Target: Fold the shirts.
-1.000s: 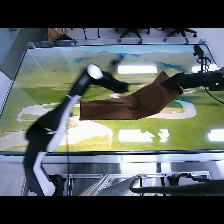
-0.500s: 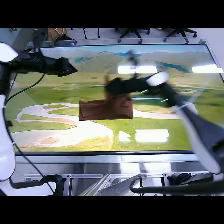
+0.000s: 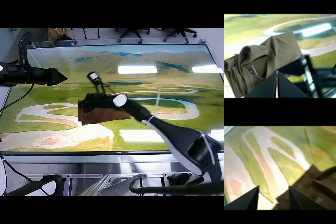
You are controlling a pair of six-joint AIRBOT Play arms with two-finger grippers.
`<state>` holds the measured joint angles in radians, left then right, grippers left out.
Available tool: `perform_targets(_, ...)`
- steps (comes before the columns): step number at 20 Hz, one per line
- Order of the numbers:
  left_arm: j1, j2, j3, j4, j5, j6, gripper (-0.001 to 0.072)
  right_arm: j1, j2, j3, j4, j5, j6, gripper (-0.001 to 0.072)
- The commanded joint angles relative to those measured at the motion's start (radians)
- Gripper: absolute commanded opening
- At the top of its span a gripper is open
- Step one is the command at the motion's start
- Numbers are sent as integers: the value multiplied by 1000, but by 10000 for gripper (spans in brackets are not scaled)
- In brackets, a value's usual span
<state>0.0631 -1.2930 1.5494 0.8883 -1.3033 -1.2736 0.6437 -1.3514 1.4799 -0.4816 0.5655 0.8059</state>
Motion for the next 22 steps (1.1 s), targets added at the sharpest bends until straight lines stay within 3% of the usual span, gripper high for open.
perform_targets(1, 45, 34, -10, 0, -20, 9, 14, -242, 88, 3, -179, 270, 240, 419)
perform_targets(2, 56, 42, -10, 0, -28, 9, 14, -320, 95, 3, -239, 337, 309, 490)
perform_targets(3, 70, 48, -10, 1, -34, 9, 14, -399, 92, 3, -301, 407, 383, 658)
perform_targets(5, 92, 57, -10, 2, -43, 9, 14, -522, 66, 2, -371, 517, 484, 660)
perform_targets(11, 98, 58, -10, 2, -66, 9, 14, -577, -106, 1, -352, 613, 484, 659)
perform_targets(19, 98, 58, -11, 2, -66, 9, 14, -483, -280, 1, -96, 569, 335, 642)
perform_targets(22, 98, 58, -10, 1, -66, 9, 14, -467, -288, 1, -9, 539, 260, 390)
